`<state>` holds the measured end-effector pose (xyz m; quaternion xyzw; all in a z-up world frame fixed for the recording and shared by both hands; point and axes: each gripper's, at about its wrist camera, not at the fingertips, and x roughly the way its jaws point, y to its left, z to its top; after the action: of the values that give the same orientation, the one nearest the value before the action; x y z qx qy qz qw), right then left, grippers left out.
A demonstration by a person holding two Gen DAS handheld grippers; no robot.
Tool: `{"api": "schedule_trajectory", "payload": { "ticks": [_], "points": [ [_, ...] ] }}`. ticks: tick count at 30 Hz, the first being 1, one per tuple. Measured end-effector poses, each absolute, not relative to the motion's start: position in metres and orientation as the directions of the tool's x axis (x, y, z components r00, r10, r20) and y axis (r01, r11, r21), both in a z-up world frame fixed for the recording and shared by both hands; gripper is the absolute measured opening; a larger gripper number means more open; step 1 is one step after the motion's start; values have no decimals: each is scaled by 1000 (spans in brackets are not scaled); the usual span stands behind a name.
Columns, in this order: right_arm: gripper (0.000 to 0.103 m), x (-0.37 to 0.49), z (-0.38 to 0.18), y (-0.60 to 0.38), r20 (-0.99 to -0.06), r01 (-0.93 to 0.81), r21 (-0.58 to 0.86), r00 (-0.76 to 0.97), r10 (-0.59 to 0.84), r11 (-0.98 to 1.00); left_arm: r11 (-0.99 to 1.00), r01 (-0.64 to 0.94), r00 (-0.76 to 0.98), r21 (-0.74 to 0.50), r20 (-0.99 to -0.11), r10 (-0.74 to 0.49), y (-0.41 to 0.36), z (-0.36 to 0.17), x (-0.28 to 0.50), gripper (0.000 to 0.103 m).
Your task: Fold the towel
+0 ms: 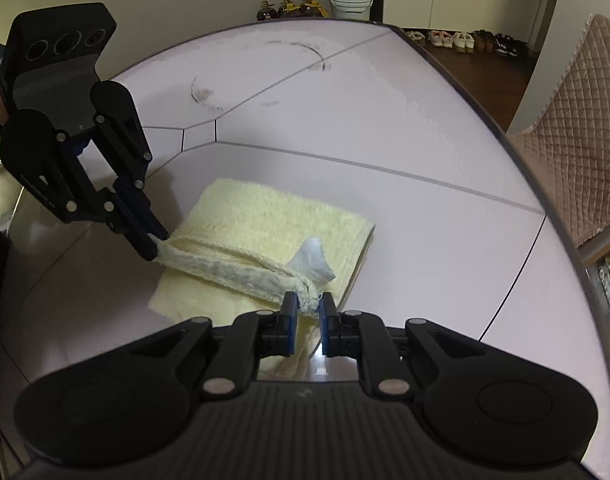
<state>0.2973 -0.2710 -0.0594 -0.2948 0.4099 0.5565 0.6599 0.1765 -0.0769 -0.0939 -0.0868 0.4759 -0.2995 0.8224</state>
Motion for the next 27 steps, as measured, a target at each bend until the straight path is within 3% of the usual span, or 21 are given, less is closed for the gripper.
{"api": "schedule_trajectory", "payload": {
  "ticks": [5,8,9,12,16,17,19,21,26,27],
  "points": [
    [13,293,-67,-278,-877,-976,67,43,478,209,801,448,361,-397,-739,-569,-85,-97,172,7],
    [19,292,-70,-281,-882,-976,66,41,469,209,794,471,344,-384,-749,-566,-90,-100,171,11],
    [20,291,-71,-283,-884,-976,66,40,466,209,789,479,332,-385,-752,-569,-93,-100,170,13],
    [20,290,-74,-287,-889,-976,65,38,457,209,767,505,295,-396,-756,-585,-98,-101,168,35],
    [21,292,-63,-295,-875,-966,102,27,483,239,757,508,279,-412,-752,-597,-95,-99,164,37],
    [24,295,-58,-297,-860,-957,128,23,510,260,760,497,288,-419,-747,-599,-91,-98,165,37],
    [39,301,-50,-301,-825,-931,185,28,564,316,774,479,315,-415,-741,-593,-84,-94,165,37],
    [43,307,-49,-302,-798,-896,235,42,601,376,790,457,342,-409,-739,-581,-79,-92,167,39],
    [42,298,-62,-285,-805,-877,235,66,590,418,850,373,418,-373,-750,-513,-65,-89,170,43],
    [39,294,-66,-281,-812,-882,222,70,580,417,862,353,430,-364,-755,-495,-62,-89,170,49]
  ]
}}
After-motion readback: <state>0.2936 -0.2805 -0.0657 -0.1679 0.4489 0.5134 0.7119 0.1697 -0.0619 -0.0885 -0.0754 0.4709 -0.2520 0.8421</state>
